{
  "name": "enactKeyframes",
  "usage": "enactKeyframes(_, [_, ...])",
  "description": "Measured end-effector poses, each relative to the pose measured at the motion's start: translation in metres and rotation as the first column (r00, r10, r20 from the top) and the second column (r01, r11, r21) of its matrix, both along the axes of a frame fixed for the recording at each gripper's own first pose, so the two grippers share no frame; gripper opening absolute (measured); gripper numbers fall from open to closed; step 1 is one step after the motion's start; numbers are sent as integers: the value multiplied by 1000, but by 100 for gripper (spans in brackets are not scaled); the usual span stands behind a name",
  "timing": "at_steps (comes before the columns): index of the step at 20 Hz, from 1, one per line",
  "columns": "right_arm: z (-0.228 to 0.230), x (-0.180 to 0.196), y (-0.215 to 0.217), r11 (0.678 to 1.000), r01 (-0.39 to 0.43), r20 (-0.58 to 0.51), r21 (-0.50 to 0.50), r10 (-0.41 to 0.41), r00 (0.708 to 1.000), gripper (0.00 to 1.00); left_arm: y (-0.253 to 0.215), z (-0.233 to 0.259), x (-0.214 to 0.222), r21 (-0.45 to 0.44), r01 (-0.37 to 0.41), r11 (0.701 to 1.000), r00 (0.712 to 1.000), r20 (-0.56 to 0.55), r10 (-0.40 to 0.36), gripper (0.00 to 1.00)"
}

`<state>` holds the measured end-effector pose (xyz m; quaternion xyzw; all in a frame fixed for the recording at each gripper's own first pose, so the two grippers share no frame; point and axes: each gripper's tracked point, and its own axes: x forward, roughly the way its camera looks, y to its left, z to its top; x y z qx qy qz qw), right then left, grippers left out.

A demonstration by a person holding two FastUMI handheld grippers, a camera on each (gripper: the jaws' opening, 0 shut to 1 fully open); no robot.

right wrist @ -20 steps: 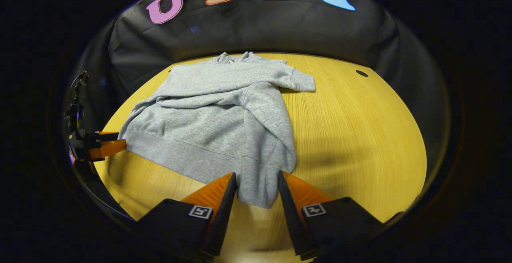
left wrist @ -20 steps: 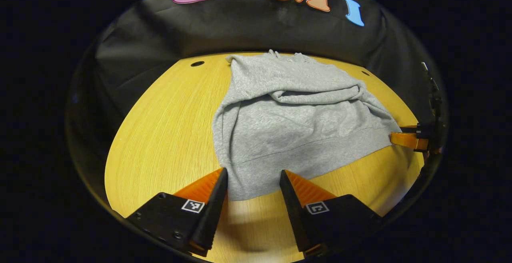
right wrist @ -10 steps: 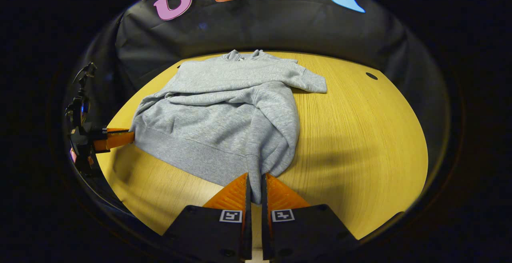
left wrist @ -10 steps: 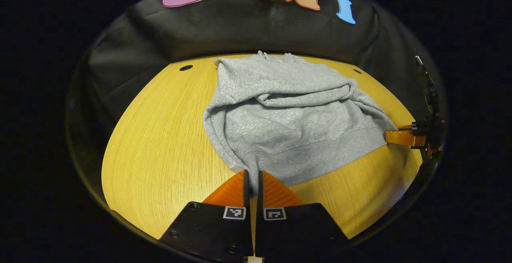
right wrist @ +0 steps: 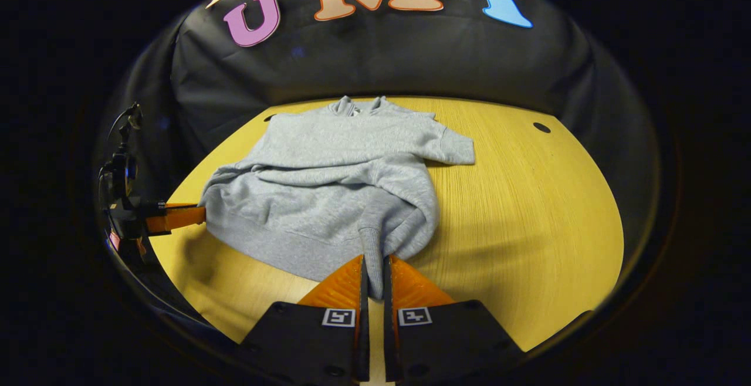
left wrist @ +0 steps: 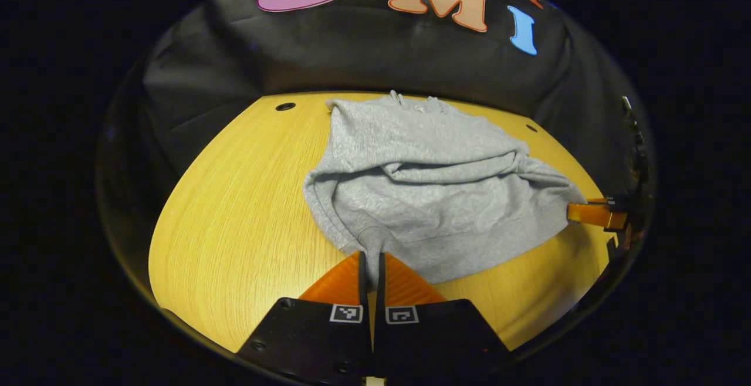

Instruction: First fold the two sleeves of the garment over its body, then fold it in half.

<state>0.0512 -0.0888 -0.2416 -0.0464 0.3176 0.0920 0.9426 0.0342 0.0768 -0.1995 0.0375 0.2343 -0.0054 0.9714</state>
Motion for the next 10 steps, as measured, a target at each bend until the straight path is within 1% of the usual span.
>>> enactKeyframes(3, [17, 15, 3, 1000, 4, 38, 12, -5, 999, 12, -1, 31, 15, -69, -19, 997, 998, 63, 24, 0])
enactKeyframes(6, [36, 37, 3, 1000, 11, 85, 18, -13, 996, 12, -4, 64, 41, -115, -5, 993, 992, 128, 20, 0])
enactKeyframes(9, [50, 67, 6, 999, 25, 119, 34, -29, 992, 12, -7, 82, 68, -117, 5, 993, 987, 162, 14, 0])
enactKeyframes(10, [54, 80, 5, 999, 31, 128, 42, -36, 991, 12, -6, 84, 79, -113, 1, 994, 987, 157, 17, 0])
